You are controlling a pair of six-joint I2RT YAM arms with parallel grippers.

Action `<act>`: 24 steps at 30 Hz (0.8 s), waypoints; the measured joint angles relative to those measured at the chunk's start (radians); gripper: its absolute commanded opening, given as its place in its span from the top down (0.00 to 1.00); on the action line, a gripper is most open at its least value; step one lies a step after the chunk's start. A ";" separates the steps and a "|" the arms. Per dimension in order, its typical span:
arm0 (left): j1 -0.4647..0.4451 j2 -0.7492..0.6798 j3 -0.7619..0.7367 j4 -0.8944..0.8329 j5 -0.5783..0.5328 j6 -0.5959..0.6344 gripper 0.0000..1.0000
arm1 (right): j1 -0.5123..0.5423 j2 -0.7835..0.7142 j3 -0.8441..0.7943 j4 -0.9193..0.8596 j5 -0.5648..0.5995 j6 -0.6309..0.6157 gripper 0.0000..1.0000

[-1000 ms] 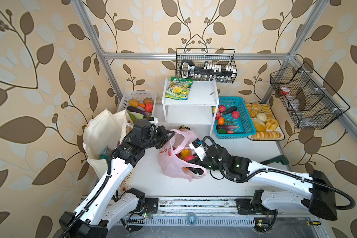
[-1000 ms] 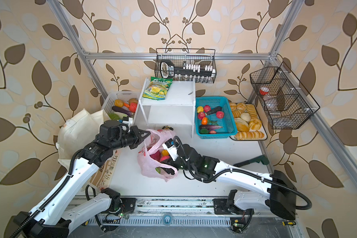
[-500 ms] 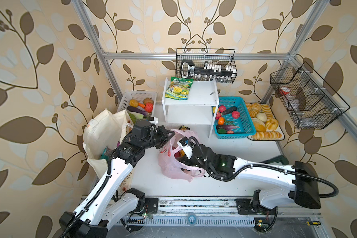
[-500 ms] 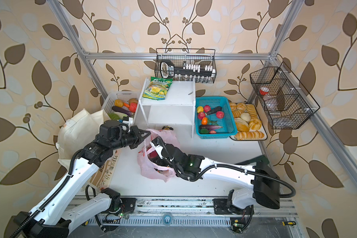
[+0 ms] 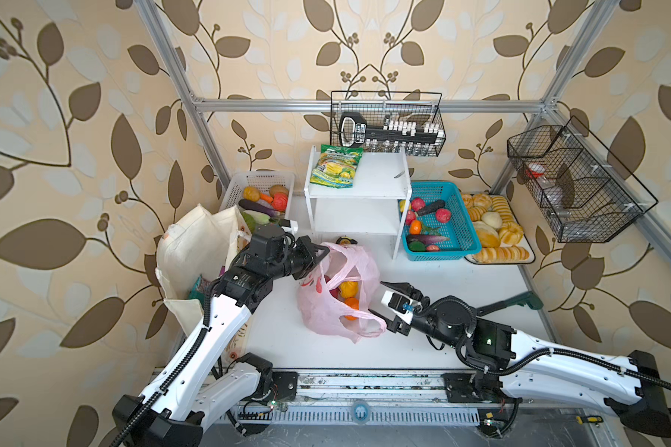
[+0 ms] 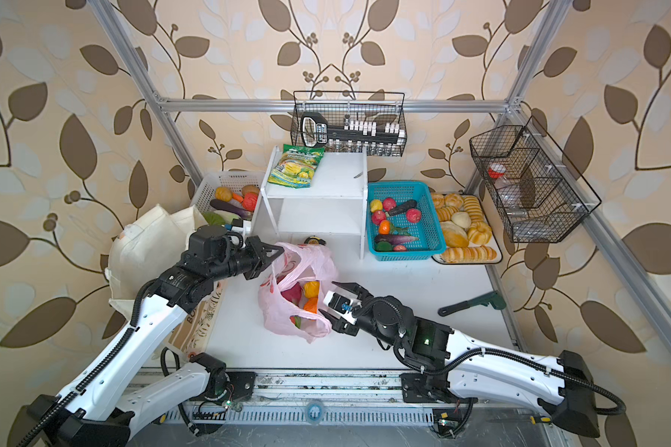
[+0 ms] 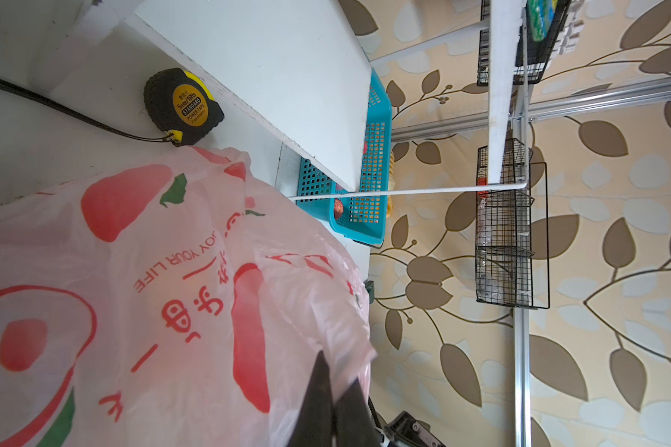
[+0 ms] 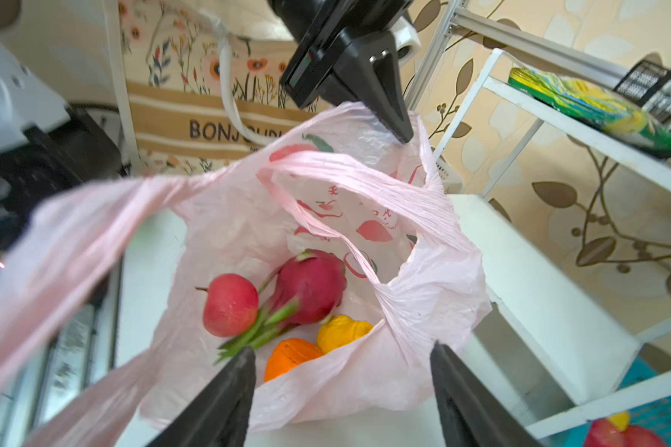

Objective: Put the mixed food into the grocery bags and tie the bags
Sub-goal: 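Grasp the bag handle nearest the right gripper and lift it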

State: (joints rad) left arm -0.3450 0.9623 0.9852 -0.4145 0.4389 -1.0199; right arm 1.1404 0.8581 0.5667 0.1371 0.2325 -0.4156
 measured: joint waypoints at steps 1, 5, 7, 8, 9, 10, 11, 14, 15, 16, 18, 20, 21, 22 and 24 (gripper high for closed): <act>0.000 0.000 0.000 0.000 0.000 0.000 1.00 | -0.005 0.019 0.000 0.009 0.004 -0.069 0.31; 0.000 0.000 0.000 0.000 0.000 0.000 1.00 | -0.033 0.093 0.009 0.035 -0.002 -0.261 0.40; 0.000 0.000 0.000 0.000 0.000 0.000 1.00 | -0.043 0.132 0.024 0.048 -0.018 -0.336 0.41; 0.000 0.000 0.000 0.000 0.000 0.000 1.00 | -0.046 0.147 0.035 0.052 -0.028 -0.362 0.42; 0.000 0.001 0.000 0.000 0.001 0.000 1.00 | -0.049 0.165 0.048 0.056 -0.041 -0.388 0.43; 0.000 0.002 0.000 0.000 0.001 0.000 1.00 | -0.051 0.185 0.065 0.060 -0.054 -0.408 0.43; 0.000 0.002 0.000 0.000 0.002 0.000 1.00 | -0.051 0.198 0.077 0.063 -0.061 -0.421 0.44; 0.000 0.006 0.000 0.000 0.006 0.000 1.00 | -0.053 0.251 0.119 0.080 -0.074 -0.460 0.45; 0.000 0.008 0.000 0.000 0.008 0.000 1.00 | -0.054 0.269 0.129 0.086 -0.076 -0.472 0.46; 0.000 0.008 0.000 0.000 0.008 0.000 1.00 | -0.058 0.288 0.140 0.089 -0.076 -0.483 0.46; 0.000 0.009 0.000 0.000 0.009 0.000 1.00 | -0.070 0.321 0.156 0.092 -0.077 -0.498 0.52; 0.000 0.009 0.000 0.000 0.011 0.000 1.00 | -0.088 0.349 0.174 0.088 -0.077 -0.509 0.60; 0.000 0.009 0.000 0.000 0.014 0.000 1.00 | -0.098 0.360 0.183 0.085 -0.077 -0.513 0.63; 0.000 0.009 0.000 0.000 0.017 0.000 1.00 | -0.107 0.370 0.192 0.083 -0.077 -0.513 0.64; 0.000 0.009 0.000 0.000 0.023 0.000 1.00 | -0.119 0.382 0.206 0.079 -0.075 -0.513 0.73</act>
State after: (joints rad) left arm -0.3450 0.9710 0.9855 -0.4145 0.4622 -1.0199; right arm 1.0210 1.2404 0.7723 0.2157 0.1574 -0.9283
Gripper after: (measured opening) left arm 0.046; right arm 0.334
